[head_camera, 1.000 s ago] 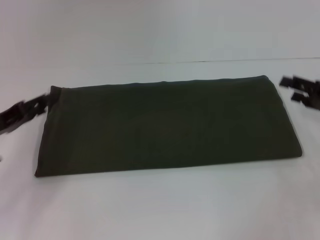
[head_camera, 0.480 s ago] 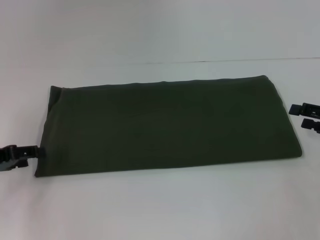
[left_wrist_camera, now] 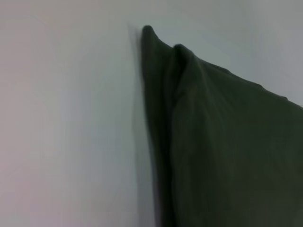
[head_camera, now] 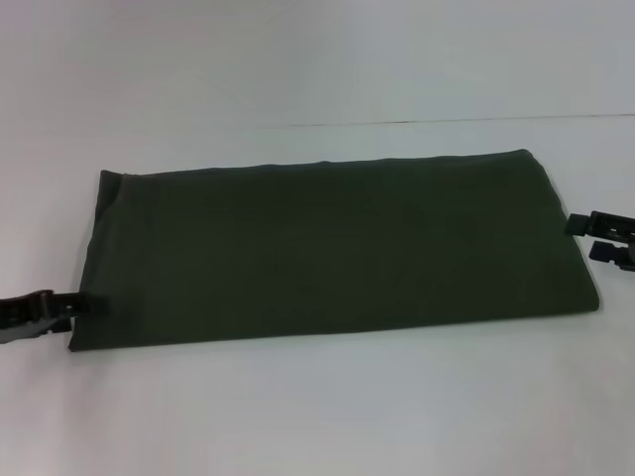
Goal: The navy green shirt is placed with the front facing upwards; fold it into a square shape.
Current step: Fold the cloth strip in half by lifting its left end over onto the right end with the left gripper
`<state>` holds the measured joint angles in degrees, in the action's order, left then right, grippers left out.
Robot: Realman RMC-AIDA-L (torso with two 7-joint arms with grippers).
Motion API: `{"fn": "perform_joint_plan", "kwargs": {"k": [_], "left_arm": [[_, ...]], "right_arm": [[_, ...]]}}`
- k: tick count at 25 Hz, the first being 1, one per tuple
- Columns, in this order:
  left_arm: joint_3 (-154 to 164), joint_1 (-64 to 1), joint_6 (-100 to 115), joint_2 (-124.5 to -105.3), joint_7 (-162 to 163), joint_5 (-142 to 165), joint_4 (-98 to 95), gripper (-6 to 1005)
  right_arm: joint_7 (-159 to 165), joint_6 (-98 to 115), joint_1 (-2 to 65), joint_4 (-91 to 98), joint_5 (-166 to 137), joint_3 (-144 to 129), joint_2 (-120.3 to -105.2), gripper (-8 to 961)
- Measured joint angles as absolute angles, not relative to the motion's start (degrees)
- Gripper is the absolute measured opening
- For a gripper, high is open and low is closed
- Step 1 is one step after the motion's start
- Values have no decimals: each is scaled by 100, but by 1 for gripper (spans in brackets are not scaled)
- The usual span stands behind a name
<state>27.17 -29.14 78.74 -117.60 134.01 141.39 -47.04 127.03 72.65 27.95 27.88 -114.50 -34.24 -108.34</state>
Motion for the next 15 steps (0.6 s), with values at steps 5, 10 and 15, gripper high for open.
{"fn": "perform_joint_plan", "kwargs": {"k": [5, 10, 15], "left_arm": [[2860, -3018, 7819, -11778, 13407, 14166, -4571, 707], [2974, -3066, 7819, -11787, 13439, 14174, -4523, 705], [2984, -3061, 7824, -11783, 13480, 14174, -4524, 704]], "right_arm": [[12703, 7265, 2795, 2790, -11452, -3453, -10843, 835], [12704, 7260, 2791, 2786, -11453, -3470, -10856, 835], [12706, 7259, 2786, 2791, -11452, -3472, -10860, 836]]}}
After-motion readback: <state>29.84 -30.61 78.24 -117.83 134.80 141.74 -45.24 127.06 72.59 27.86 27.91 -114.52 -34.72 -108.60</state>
